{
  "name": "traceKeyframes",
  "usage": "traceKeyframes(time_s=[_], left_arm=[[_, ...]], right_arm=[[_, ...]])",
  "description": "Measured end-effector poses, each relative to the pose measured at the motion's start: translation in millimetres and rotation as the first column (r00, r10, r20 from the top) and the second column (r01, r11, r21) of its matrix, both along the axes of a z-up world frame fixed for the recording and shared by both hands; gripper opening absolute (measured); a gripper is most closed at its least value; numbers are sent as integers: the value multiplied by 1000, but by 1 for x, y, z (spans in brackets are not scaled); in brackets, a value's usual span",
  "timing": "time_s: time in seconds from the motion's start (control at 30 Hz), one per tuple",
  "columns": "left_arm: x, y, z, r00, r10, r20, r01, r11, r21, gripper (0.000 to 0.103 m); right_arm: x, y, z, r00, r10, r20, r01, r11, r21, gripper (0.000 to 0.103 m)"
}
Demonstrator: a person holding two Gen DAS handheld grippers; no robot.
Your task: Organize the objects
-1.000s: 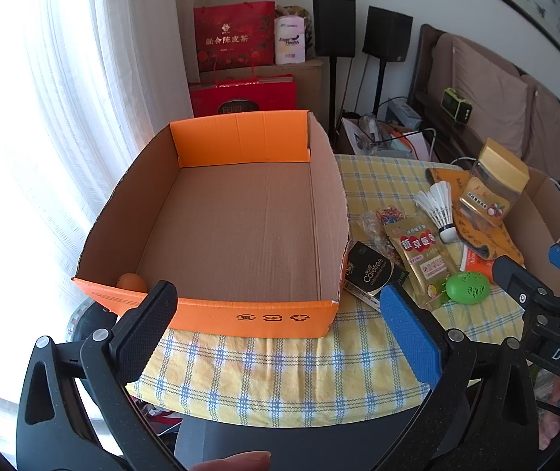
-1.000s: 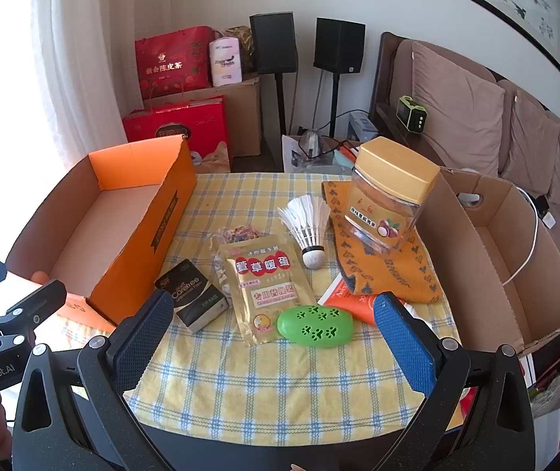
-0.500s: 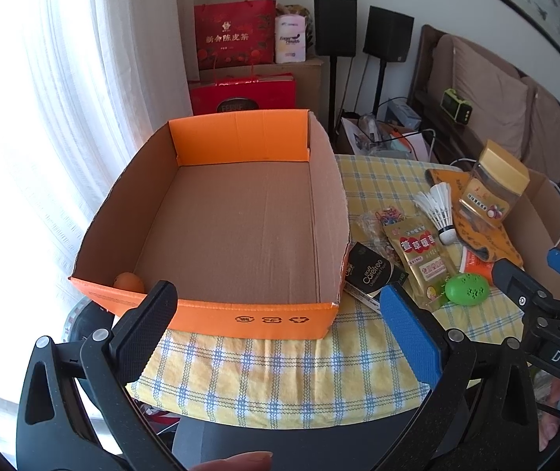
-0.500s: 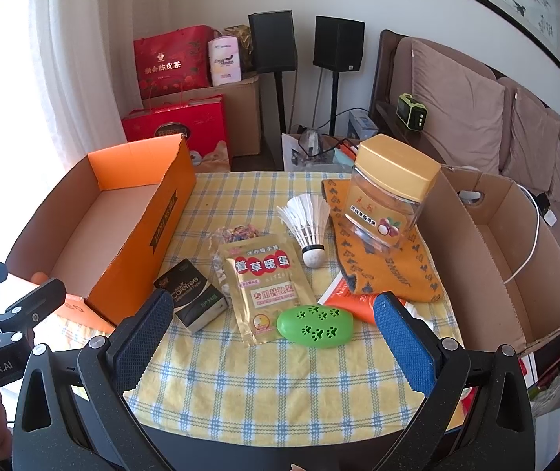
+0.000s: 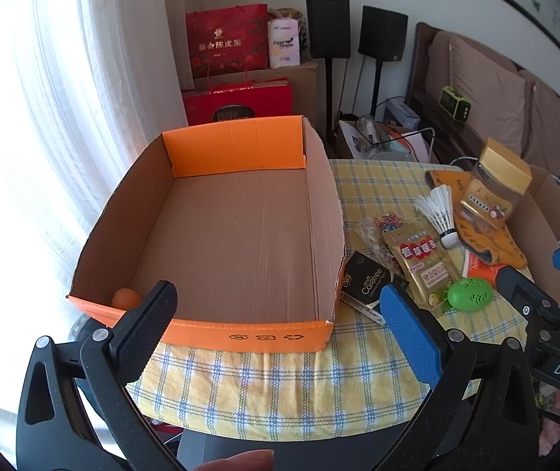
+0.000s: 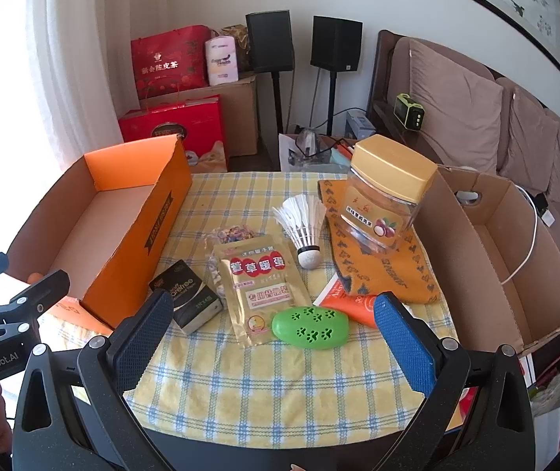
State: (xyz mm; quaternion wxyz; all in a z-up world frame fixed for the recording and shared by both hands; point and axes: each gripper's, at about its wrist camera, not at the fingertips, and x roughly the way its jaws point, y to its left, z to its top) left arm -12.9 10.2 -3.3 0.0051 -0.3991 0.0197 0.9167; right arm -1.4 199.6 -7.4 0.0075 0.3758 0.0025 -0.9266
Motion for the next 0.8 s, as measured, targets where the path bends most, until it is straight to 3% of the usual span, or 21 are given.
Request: traceKeyframes(time_s=[0.33, 0.53, 0.8], left_arm=[[-12, 11, 2, 999, -37, -14, 37, 999, 18, 103], [-25, 24, 3, 998, -46, -49, 45, 999, -21, 103], [-40, 52, 0, 988, -151, -38, 152, 987, 47, 103]], right_arm=[[-4, 10, 2, 1000, -21, -2, 21, 1000, 5, 103], [-13, 33, 2, 999, -51, -8, 51, 998, 21, 103], [-22, 76, -2, 993, -119, -7, 119, 993, -8, 103]])
